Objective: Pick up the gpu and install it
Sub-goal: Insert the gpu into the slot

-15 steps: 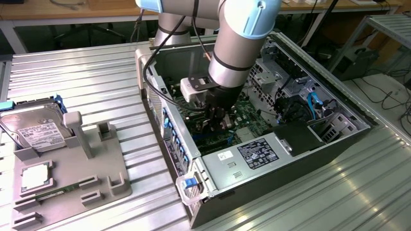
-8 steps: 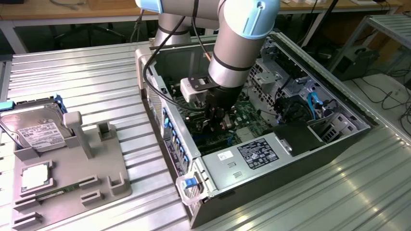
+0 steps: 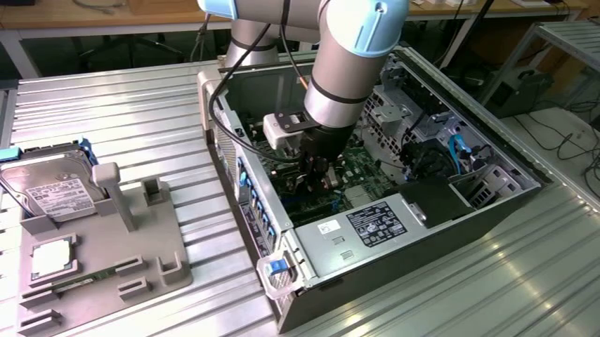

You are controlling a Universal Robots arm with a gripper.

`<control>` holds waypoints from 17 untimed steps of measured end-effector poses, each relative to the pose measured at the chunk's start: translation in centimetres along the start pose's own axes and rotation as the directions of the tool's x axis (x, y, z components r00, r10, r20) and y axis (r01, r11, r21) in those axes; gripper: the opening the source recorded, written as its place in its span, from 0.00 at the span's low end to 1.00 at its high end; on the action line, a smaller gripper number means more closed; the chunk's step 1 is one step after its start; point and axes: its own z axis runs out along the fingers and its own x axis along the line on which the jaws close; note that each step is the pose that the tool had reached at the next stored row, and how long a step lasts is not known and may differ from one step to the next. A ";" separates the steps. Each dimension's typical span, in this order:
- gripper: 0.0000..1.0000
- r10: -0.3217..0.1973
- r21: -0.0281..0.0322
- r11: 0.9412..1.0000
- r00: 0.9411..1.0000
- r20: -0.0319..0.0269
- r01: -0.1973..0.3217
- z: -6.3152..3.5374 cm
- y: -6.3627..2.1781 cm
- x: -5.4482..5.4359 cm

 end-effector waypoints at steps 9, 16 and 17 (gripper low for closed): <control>0.27 0.000 0.000 1.000 1.000 0.000 0.000 0.02 -0.15 0.0; 0.27 0.000 0.000 1.000 1.000 0.000 0.000 0.54 -0.16 0.0; 0.27 0.000 0.000 1.000 1.000 0.000 0.000 0.54 -0.16 0.0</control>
